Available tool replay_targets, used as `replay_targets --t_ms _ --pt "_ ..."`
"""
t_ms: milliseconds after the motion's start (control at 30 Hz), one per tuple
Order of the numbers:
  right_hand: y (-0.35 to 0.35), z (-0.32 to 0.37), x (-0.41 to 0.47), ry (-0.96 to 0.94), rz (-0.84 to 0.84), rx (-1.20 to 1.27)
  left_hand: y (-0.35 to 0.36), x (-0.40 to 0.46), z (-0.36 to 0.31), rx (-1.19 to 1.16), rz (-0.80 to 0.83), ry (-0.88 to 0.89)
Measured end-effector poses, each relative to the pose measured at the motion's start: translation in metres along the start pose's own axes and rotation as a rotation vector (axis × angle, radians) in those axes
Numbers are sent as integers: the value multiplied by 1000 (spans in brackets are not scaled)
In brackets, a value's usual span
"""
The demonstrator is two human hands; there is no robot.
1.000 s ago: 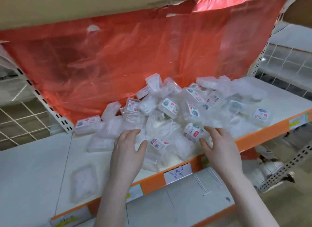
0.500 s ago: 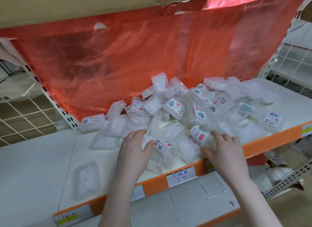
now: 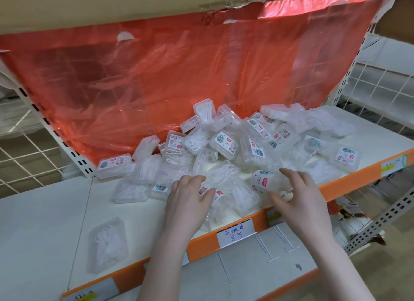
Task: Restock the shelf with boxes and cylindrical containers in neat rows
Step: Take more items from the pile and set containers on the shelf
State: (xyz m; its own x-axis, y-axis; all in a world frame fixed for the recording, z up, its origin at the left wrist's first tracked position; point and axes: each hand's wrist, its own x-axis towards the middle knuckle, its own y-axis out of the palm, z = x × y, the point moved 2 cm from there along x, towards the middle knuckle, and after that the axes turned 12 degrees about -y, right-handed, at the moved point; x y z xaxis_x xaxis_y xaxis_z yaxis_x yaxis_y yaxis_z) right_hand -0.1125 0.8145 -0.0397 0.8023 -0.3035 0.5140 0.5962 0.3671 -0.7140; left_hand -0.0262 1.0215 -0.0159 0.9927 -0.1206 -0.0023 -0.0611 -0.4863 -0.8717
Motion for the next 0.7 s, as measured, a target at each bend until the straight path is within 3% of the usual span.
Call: replay_targets --t_ms 367,700 --pt "-10 -3 -8 13 -21 -27 7 -1 -9 253 133 5" --pt "-13 -5 -9 32 -10 -49 2 -4 -13 -64 172 36"
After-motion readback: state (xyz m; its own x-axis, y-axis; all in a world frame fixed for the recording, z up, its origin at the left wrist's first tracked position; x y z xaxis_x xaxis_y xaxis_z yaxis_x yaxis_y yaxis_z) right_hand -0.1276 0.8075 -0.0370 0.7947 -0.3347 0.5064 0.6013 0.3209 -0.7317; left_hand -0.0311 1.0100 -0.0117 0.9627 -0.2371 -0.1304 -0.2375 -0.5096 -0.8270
